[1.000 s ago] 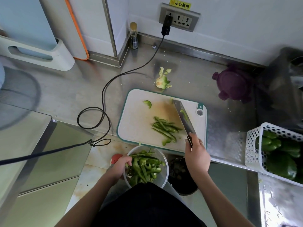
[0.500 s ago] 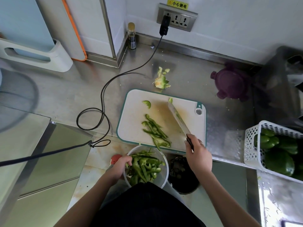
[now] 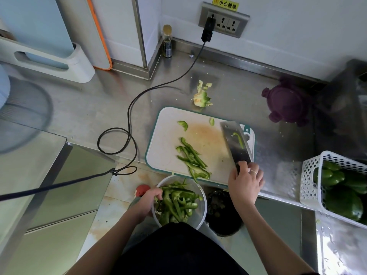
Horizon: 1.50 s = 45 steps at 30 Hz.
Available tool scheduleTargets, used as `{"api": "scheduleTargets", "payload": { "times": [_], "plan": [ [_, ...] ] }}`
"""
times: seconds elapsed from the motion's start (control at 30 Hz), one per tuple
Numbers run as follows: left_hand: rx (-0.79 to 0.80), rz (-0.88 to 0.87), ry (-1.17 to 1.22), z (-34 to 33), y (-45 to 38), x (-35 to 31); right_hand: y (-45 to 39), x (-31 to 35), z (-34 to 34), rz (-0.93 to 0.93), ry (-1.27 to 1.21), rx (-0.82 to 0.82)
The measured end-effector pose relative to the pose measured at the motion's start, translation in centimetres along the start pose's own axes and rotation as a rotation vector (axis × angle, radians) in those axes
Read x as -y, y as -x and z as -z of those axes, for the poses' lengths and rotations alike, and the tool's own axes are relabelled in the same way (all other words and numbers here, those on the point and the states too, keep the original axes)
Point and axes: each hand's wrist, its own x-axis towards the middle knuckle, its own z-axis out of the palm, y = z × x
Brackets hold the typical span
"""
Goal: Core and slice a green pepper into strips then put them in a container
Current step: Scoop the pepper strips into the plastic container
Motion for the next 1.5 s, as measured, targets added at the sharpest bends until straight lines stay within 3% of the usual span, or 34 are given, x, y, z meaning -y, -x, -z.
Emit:
{"api": "scheduleTargets", "payload": {
  "times": [0.07, 0.17, 0.27, 0.33, 0.43, 0.6, 0.7, 0.77, 0.9, 1.13, 1.23, 1.4, 1.5],
  "plan": [
    [0.095, -0.048, 0.016, 0.8, 1.5, 0.4, -1.1, 2.1, 0.7, 0.143, -0.048, -0.039],
    [0.034, 0.003, 0.078, -0.1, 2.0, -0.4, -5.3, 6.9, 1.0, 0.402, -0.183, 0.164],
    [0.094, -0.117, 0.116, 0.0, 2.4, 0.8, -10.4, 11.8, -0.2, 0.408, -0.181, 0.343],
    [0.075, -0.094, 0.159, -0.3, 2.1, 1.1, -11.8, 13.9, -1.4, 0.372, -0.158, 0.431],
    [0.030, -0.052, 0.210, -0.9, 1.5, 1.0, -10.2, 15.0, -3.1, 0.431, -0.197, 0.438],
    [-0.058, 0.005, 0.162, -1.0, 1.2, 0.6, -6.3, 12.8, -3.7, 0.719, -0.353, 0.482],
    [-0.136, 0.015, 0.113, -0.9, 0.4, 0.9, -7.6, 12.8, -2.9, 0.696, -0.413, 0.433],
    [-0.103, 0.013, 0.146, -1.0, 1.1, 0.8, -9.3, 14.3, -3.0, 0.716, -0.363, 0.443],
    [-0.020, 0.005, 0.226, -0.8, 2.5, 1.5, -8.3, 15.0, -3.8, 0.971, -0.213, 0.551],
    [-0.037, -0.065, 0.343, -1.7, 5.1, 0.3, -1.9, 8.5, -2.5, 0.993, -0.397, 0.621],
    [-0.025, -0.051, 0.341, -1.5, 5.4, 0.2, -2.9, 7.7, -1.9, 0.781, -0.498, 0.538],
    [-0.055, -0.061, 0.326, -1.6, 5.2, 0.0, -1.7, 6.2, -3.5, 0.894, -0.211, 0.433],
    [-0.077, -0.075, 0.314, -1.5, 4.7, 0.2, 0.6, 5.9, -3.9, 0.957, -0.204, 0.465]
  ]
}}
